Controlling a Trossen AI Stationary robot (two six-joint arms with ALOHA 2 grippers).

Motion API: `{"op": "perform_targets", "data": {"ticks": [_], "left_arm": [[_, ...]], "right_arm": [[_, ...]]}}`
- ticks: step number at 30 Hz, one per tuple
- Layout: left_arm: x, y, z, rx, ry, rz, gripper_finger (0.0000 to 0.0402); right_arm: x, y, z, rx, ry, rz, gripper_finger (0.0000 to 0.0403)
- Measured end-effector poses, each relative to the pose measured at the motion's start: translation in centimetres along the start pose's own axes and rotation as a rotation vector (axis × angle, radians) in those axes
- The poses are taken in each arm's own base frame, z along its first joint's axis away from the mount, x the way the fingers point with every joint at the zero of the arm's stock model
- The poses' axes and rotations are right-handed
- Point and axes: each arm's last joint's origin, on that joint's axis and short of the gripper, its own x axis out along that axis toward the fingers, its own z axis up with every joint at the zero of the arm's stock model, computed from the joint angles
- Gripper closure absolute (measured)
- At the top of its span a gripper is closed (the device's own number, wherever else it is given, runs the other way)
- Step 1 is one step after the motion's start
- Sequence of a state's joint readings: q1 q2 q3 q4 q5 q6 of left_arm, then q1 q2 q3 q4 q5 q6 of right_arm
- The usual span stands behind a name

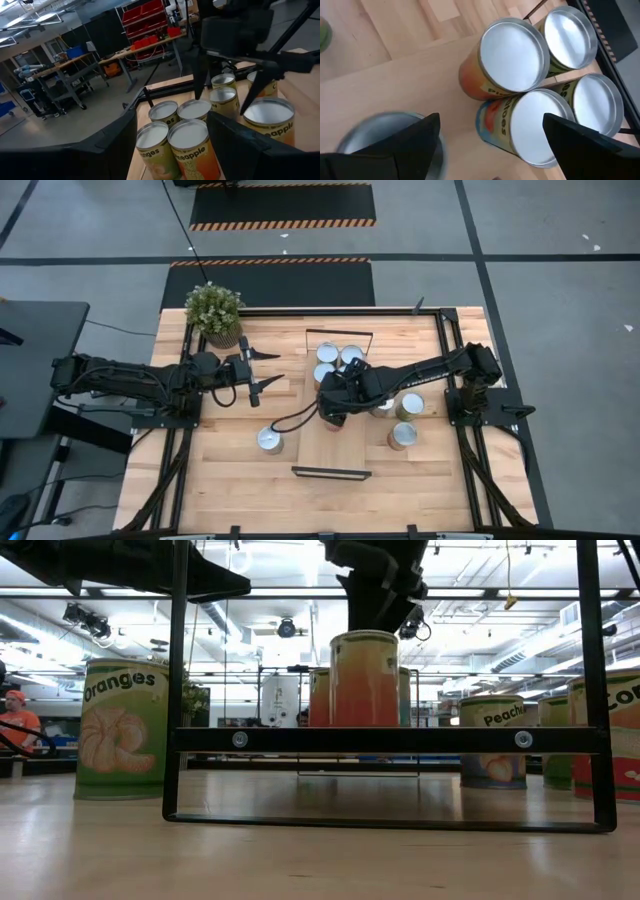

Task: Pick and place cans onto a shelf
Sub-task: Put the canned pineapple on the shelf

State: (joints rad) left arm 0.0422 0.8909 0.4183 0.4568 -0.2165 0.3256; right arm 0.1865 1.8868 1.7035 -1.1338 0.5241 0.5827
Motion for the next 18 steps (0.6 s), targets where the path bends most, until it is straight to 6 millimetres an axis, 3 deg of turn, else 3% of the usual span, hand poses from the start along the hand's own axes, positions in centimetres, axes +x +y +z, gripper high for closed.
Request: {"op": "perform_targets", "data": {"ticks": [7,18], "left_arm": [[0.0,0.0,-0.1,0.002,0.006,-0.002,0.0157],[0.0,0.0,-0.1,0.002,0.007,-0.002,0.0157]], "right_arm": [[-1.2,0.9,-0.8,-0.067,-0.008,0.030,0.0042],[-4.8,3.7,-4.3,-0.289,-0.028,0.054,0.0042]]}}
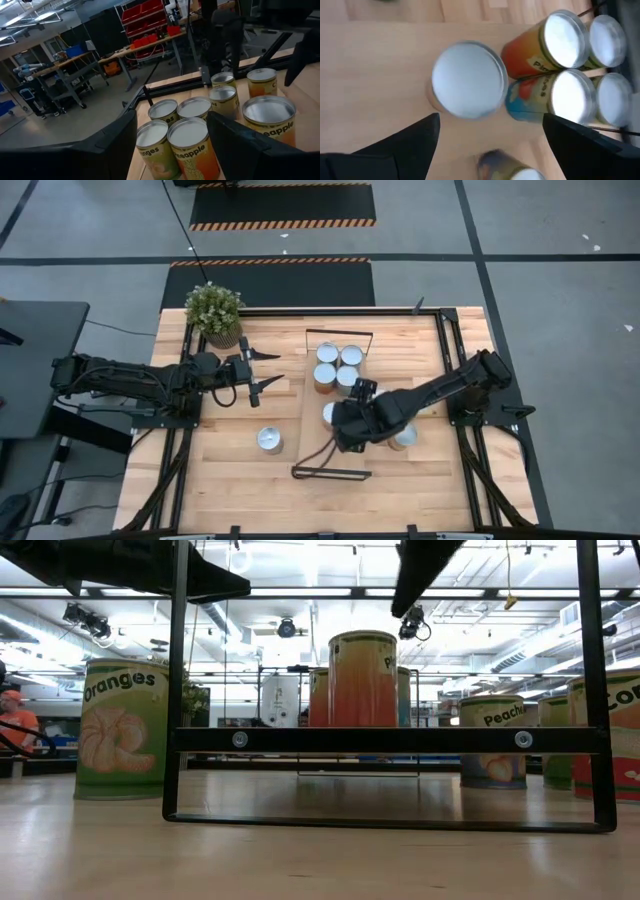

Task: Pick and place cans onto a shelf
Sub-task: Put the canned pineapple on the shelf

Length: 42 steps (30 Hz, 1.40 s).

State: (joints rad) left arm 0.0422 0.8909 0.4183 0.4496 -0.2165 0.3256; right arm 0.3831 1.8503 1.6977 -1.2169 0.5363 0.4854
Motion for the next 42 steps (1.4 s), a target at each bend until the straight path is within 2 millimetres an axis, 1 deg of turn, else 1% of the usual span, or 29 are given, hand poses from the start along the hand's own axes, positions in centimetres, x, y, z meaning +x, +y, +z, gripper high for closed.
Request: {"op": "perform_targets", "data": {"ticks": [3,7,10,14,18,22,25,30,32,35,42], "left_arm": [[0.0,0.0,0.0,0.000,0.000,0.000,0.0157],[0.0,0.0,0.0,0.000,0.000,0.000,0.0157],[0.0,0.0,0.0,0.000,-0.001,0.000,0.0157],[0.0,0.0,0.0,-0.001,-0.001,0.000,0.0157],[0.0,0.0,0.0,0.000,0.002,-0.001,0.0157],[0.0,0.0,-0.1,0.001,0.007,-0.002,0.0157],[0.0,0.0,-0.1,0.001,0.007,-0.002,0.0157],[0.0,0.0,-0.1,0.001,0.006,-0.003,0.0157],[0.0,0.0,-0.1,0.001,0.008,-0.003,0.0157],[0.0,0.0,-0.1,0.001,0.007,-0.002,0.0157],[0.0,0.0,-0.1,0.001,0.009,-0.003,0.0157]], "right_arm": [[0.9,0.8,-0.9,-0.038,-0.018,-0.057,0.0042],[2.6,1.1,-1.7,-0.046,-0.006,-0.091,0.0042],[3.6,0.6,-1.5,-0.027,-0.017,-0.113,0.0042],[4.3,-0.6,-0.9,0.016,-0.009,-0.129,0.0042],[4.2,-1.2,-0.4,0.022,-0.004,-0.117,0.0042],[3.2,-0.1,0.0,-0.032,-0.042,-0.041,0.0042],[2.8,0.9,-0.1,-0.075,-0.083,-0.025,0.0042],[4.2,2.5,-0.2,-0.172,-0.195,-0.093,0.0042],[4.5,2.9,0.1,-0.201,-0.257,-0.130,0.0042],[5.1,2.7,0.2,-0.243,-0.264,-0.206,0.0042],[6.4,0.7,1.0,-0.228,-0.226,-0.236,0.0042]]}}
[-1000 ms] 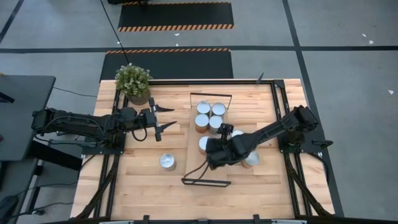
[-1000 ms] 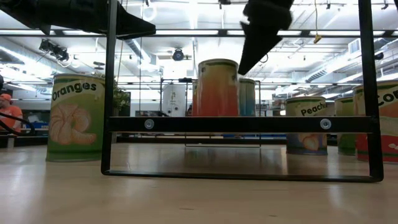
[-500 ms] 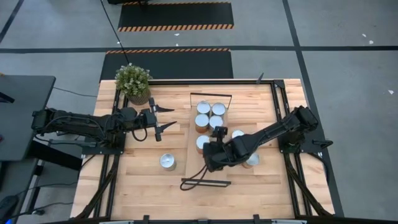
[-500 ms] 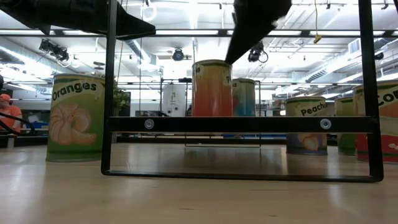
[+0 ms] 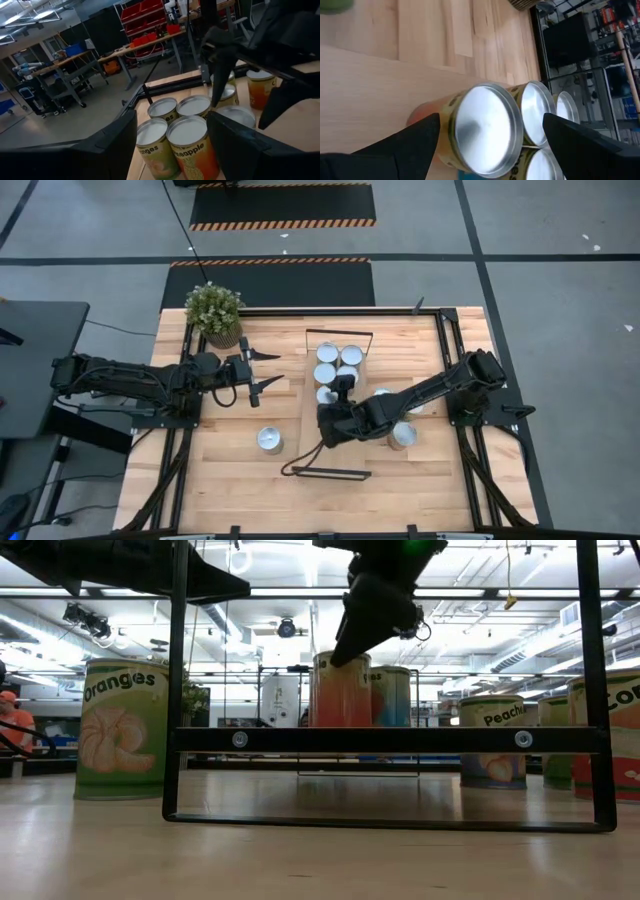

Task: Pick and place cans onto a shelf
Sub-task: Put the canned pineapple on the shelf, then put the canned peaches on the shelf

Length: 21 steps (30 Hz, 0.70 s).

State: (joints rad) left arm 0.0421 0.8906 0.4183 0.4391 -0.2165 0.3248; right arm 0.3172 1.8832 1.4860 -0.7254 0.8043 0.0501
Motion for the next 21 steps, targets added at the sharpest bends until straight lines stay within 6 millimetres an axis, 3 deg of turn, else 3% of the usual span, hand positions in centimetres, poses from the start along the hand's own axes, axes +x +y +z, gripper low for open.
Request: {"op": "perform_targets", "data": {"ticks": [5,12,21], "left_arm": [[0.0,0.0,0.0,0.001,0.004,-0.002,0.0157],[0.0,0.0,0.0,0.001,0.005,-0.002,0.0157],[0.0,0.0,0.0,0.001,0.002,-0.002,0.0157]], "right_arm": [[0.3,-0.4,0.2,0.015,0.004,0.050,0.0042],[-2.9,-1.1,1.4,0.022,0.003,0.138,0.0042],[-4.2,-2.7,-0.4,0.109,0.170,0.117,0.0042]]}}
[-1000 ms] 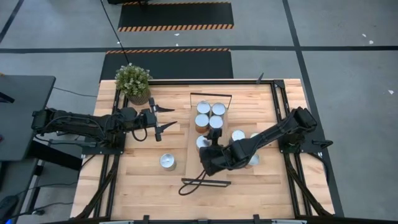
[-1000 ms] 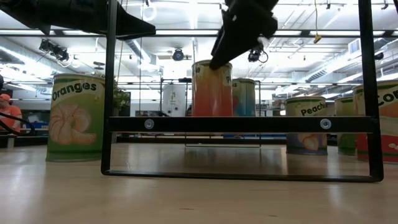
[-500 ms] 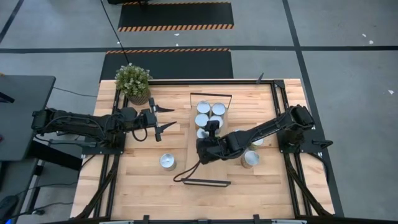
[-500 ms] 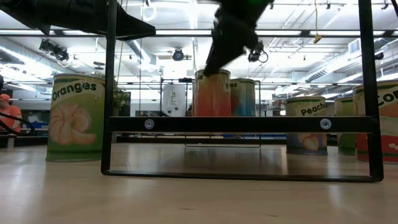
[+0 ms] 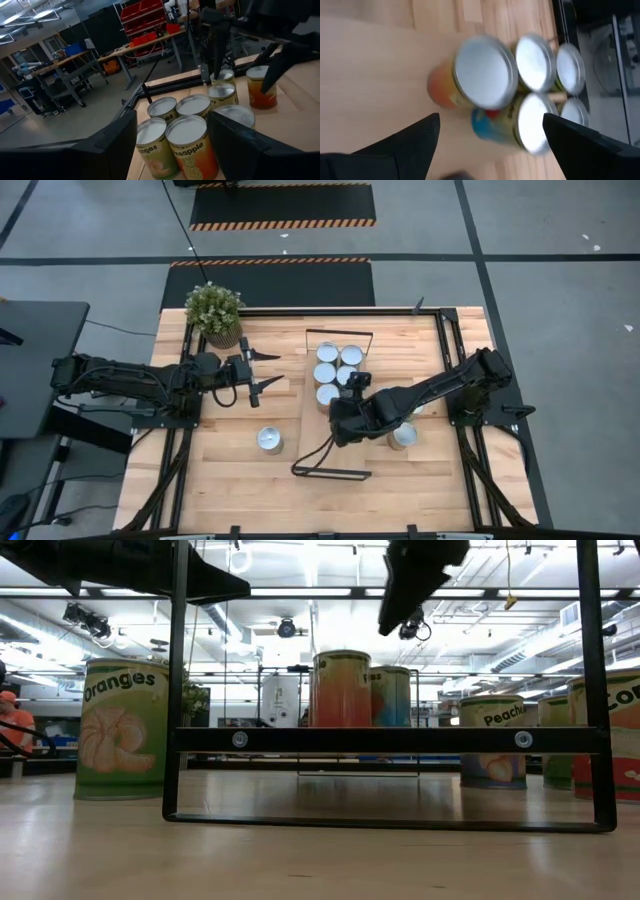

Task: Pick and place cans onto a shelf
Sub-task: Put the canned peaches on the shelf

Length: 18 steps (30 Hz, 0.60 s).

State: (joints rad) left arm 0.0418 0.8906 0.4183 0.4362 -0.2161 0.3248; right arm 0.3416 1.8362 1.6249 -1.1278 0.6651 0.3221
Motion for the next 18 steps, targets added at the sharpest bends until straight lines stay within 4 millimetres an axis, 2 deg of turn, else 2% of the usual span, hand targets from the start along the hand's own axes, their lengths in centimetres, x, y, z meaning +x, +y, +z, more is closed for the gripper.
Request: {"op": "perform_targets", "data": {"ticks": [11,18], "left_arm": [[0.0,0.0,-0.1,0.001,0.006,-0.002,0.0157],[0.0,0.0,0.0,0.000,0.002,0.000,0.0157]], "right_arm": [[-1.0,-2.2,-2.6,0.081,0.043,-0.008,0.0042],[-0.8,-4.0,-4.9,0.228,0.078,0.045,0.0041]]}}
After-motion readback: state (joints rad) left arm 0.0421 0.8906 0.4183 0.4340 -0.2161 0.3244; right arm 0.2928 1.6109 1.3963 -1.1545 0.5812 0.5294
